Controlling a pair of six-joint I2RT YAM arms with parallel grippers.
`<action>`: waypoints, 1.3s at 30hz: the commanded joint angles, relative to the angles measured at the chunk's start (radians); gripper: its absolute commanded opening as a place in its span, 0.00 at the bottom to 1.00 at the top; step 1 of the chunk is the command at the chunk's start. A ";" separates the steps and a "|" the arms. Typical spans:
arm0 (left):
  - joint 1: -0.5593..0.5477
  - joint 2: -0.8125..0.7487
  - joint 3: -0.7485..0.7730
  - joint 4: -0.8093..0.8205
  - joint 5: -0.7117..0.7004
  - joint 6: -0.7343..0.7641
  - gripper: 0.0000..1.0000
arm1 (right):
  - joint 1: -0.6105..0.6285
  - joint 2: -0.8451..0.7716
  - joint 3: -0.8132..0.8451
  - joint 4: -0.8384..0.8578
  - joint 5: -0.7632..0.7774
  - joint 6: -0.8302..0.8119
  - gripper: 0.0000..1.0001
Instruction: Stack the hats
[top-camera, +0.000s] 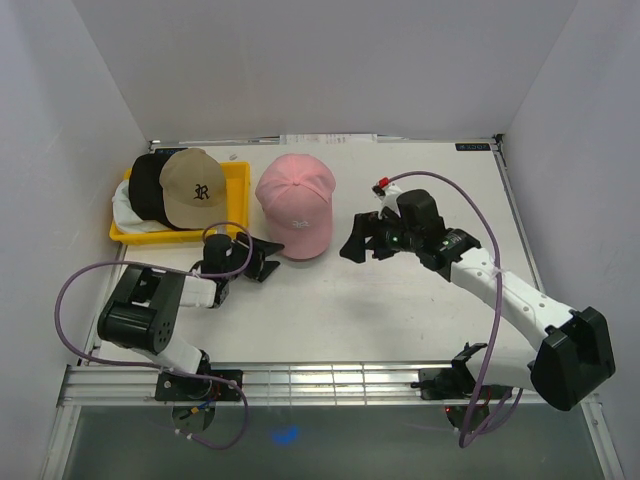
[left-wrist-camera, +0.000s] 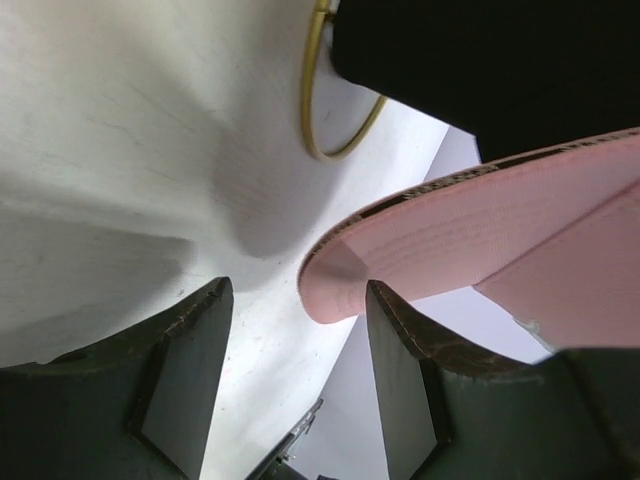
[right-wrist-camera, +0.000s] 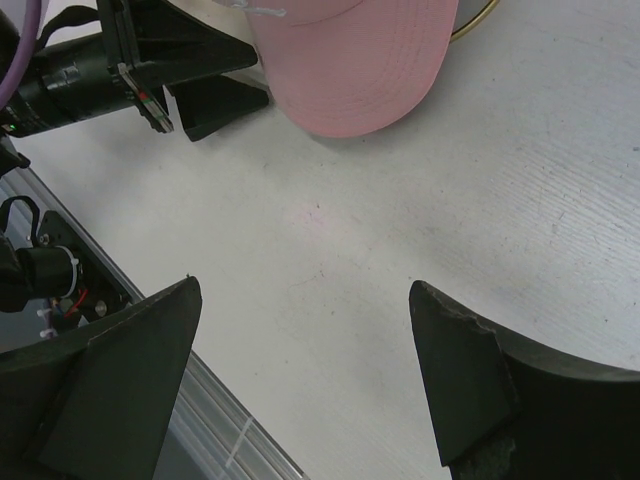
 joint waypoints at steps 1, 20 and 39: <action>0.011 -0.072 0.048 -0.073 0.005 0.062 0.66 | -0.003 0.030 0.062 0.002 -0.023 -0.029 0.90; 0.161 -0.305 0.643 -1.056 -0.283 0.551 0.66 | -0.008 0.183 0.288 -0.057 -0.067 -0.106 0.90; 0.520 0.049 0.992 -1.076 -0.296 0.865 0.80 | -0.020 0.083 0.259 -0.091 -0.116 -0.118 0.89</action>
